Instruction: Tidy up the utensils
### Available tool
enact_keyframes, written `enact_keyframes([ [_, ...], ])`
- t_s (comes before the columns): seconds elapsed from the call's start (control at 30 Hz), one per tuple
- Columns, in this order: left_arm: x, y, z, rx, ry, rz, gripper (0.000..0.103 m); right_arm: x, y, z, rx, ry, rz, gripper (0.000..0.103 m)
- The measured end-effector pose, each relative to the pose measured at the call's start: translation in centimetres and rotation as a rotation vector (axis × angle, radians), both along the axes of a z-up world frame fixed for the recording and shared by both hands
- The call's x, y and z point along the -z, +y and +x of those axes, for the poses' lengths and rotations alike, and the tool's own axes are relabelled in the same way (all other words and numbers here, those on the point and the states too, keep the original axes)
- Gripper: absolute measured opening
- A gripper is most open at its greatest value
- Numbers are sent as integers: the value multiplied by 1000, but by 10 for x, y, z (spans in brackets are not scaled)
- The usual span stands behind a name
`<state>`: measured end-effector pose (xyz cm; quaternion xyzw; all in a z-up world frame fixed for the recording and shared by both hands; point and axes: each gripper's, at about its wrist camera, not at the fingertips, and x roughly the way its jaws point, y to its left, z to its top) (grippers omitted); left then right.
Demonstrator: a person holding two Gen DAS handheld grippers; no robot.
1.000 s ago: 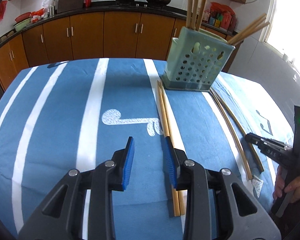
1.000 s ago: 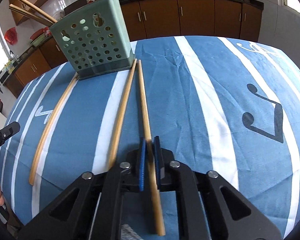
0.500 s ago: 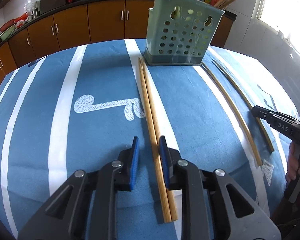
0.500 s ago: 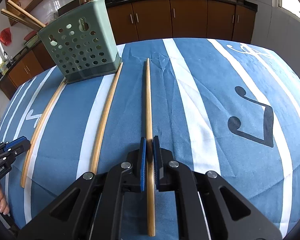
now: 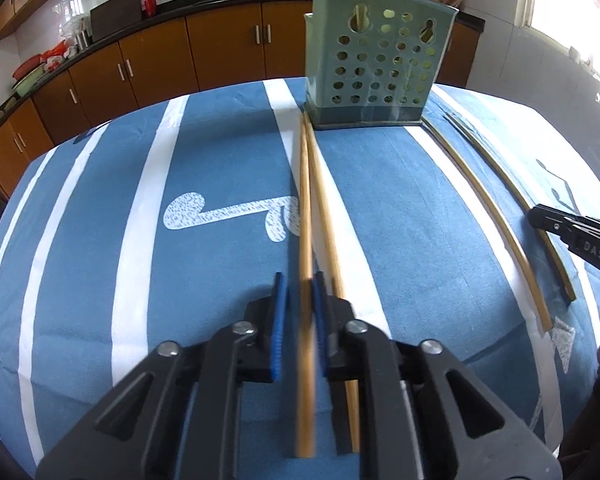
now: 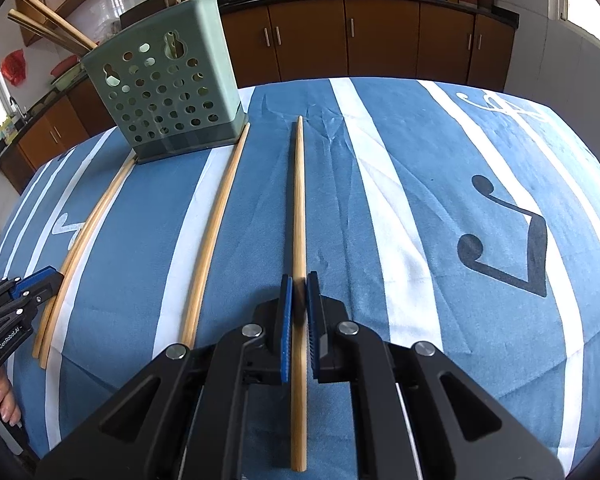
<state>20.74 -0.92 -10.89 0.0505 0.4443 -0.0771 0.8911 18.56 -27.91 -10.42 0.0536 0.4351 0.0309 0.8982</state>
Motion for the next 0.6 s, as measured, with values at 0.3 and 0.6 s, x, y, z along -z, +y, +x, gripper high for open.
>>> enact_keyframes([
  [0.3,-5,64,23,-188,7,-40,8,0,-15,13,43,-15,8,8],
  [0.6,-4,78,12,-205,-18,-131,10,3,-19,14,40,-41,-34,8],
])
